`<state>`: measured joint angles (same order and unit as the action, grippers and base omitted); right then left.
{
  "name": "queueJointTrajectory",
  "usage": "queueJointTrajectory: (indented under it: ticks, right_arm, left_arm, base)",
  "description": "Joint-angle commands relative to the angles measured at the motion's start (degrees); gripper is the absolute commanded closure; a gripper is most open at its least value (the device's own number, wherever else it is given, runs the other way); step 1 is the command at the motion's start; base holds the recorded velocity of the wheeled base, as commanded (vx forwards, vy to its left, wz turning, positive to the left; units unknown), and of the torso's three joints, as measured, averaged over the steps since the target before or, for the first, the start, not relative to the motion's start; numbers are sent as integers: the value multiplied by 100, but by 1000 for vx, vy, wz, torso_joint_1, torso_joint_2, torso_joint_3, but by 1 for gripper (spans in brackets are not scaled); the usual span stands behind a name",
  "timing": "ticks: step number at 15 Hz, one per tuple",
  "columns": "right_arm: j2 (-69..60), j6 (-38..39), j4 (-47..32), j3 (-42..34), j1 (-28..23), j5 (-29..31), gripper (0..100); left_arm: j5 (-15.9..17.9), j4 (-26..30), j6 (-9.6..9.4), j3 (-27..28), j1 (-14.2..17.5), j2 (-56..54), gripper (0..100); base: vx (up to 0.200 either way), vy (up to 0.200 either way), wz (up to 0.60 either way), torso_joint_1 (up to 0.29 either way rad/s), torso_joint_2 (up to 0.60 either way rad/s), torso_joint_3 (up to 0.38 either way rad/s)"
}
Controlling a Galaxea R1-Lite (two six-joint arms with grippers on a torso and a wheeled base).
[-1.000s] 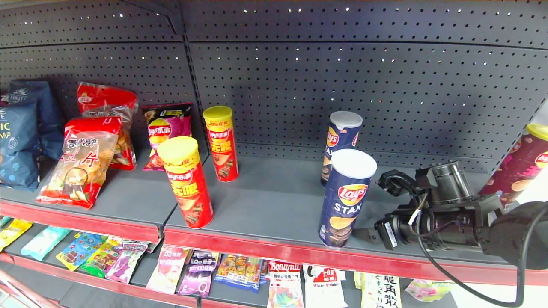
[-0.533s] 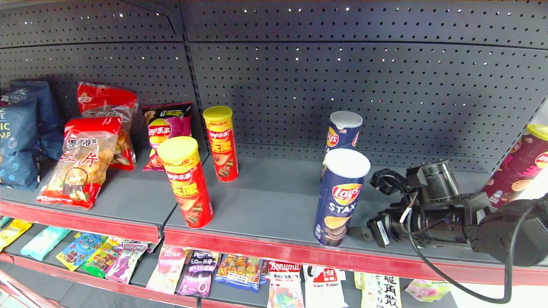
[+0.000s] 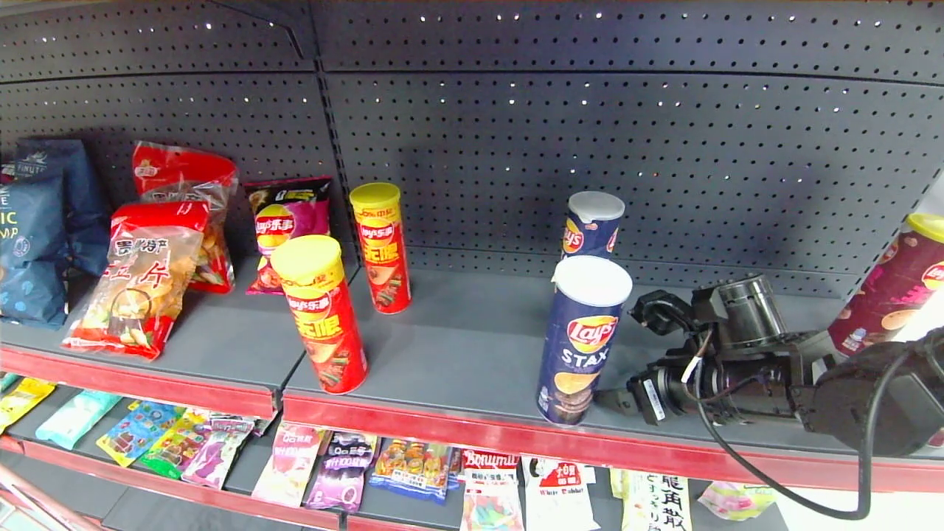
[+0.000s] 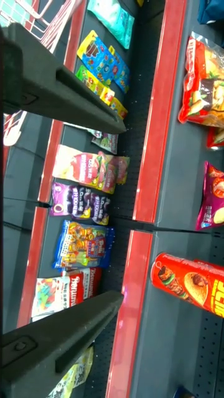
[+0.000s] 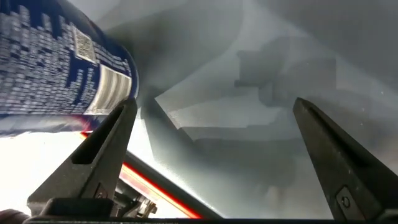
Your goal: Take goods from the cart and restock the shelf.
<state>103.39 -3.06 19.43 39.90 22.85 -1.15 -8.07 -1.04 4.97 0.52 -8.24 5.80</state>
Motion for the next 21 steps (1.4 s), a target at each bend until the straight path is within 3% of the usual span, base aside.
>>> queueJointTrajectory:
  ticks: [1,6,10,13,16,18,21]
  right_arm:
    - [-29,-2,-1,-26,-8,9,0]
    - [-1269,25,-1,-545,-35,396,0]
    - [-3809,-19,-1,-1696,212,572,0]
    - [-6164,-274,-89,-2461,141,870,0]
    - [-7298,-292,-563,-2953,-518,1108,0]
    - [-7957,-274,-1381,-3181,-1186,1081,0]
    - [-8941,-300,-2145,-3533,-1590,1125,0]
  left_arm:
    - [-2,-2,4,0,-2,9,0]
    - [25,-2,4,0,-2,9,0]
    - [165,7,4,0,-2,9,0]
    - [543,42,21,9,-11,17,0]
    - [579,60,12,18,-248,123,0]
    - [579,60,4,27,-512,132,0]
    - [543,60,4,18,-521,61,0]
  base:
    - [0,0,0,0,0,0]
    - [0,0,0,0,0,0]
    - [0,0,0,0,0,0]
    - [0,0,0,0,0,0]
    - [0,0,0,0,0,0]
    - [0,0,0,0,0,0]
    - [0,0,0,0,0,0]
